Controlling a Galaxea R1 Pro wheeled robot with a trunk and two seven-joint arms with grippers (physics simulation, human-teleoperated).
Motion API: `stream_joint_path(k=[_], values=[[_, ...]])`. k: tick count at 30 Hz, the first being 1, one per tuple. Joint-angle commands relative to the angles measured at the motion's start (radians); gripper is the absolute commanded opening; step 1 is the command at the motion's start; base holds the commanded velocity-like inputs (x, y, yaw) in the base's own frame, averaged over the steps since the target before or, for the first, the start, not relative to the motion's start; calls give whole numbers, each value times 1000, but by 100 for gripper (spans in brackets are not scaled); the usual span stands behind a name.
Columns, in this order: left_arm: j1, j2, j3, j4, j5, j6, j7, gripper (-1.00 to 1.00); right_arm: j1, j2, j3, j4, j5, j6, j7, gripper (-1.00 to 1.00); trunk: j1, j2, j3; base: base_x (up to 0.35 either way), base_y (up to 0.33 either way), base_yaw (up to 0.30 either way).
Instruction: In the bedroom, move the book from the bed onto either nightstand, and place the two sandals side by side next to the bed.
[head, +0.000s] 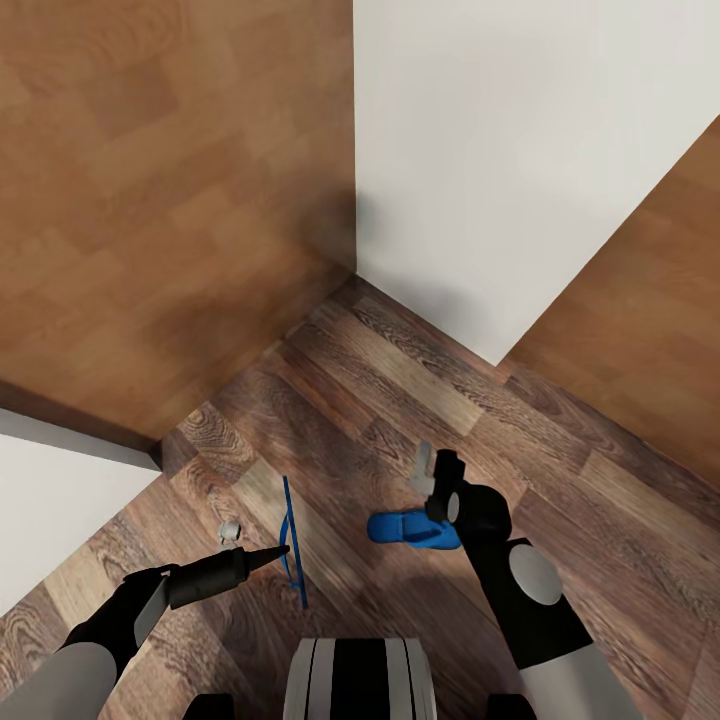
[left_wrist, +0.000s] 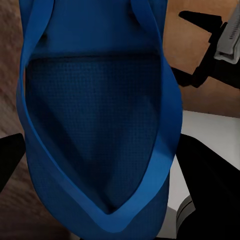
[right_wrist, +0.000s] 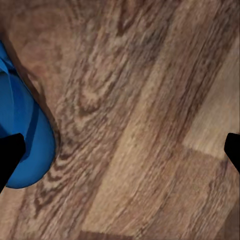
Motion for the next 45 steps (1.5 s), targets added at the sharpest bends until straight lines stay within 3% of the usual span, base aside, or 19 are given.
stream_joint_path(k=[1, 4, 7, 8, 11, 14, 19, 32, 45], values=[[0, 0, 1, 0, 2, 10, -3, -100, 0, 0, 4, -1, 6, 4, 1, 100, 0, 0, -1, 0, 0, 0], [0, 0, 1, 0, 2, 10, -3, -100, 0, 0, 7, 0, -1, 5, -4, 100, 0, 0, -1, 0, 0, 0], [0, 0, 1, 0, 2, 10, -3, -100, 0, -1, 9, -1, -106, 6, 34, 100, 0, 0, -1, 0, 0, 0], [0, 0, 1, 0, 2, 10, -3, -100, 0, -1, 8, -3, -199, 6, 87, 100, 0, 0, -1, 0, 0, 0], [0, 0, 1, 0, 2, 10, -3, -100, 0, -2, 7, -5, -331, 7, 187, 100, 0, 0, -1, 0, 0, 0], [0, 0, 1, 0, 2, 10, -3, -100, 0, -3, 6, -6, -391, 7, 247, 100, 0, 0, -1, 0, 0, 0], [0, 0, 1, 0, 2, 10, -3, -100, -1, -3, 5, -6, -409, 7, 265, 100, 0, 0, -1, 0, 0, 0], [0, -8, 1, 0, 2, 9, -2, -100, 0, -3, 6, 8, -409, 4, 256, 100, 0, 0, -1, 0, 0, 0], [0, -12, 1, 0, 2, 9, 0, -100, -1, -7, 4, 167, -402, -5, 228, 100, 0, 0, -1, 0, 0, 0]])
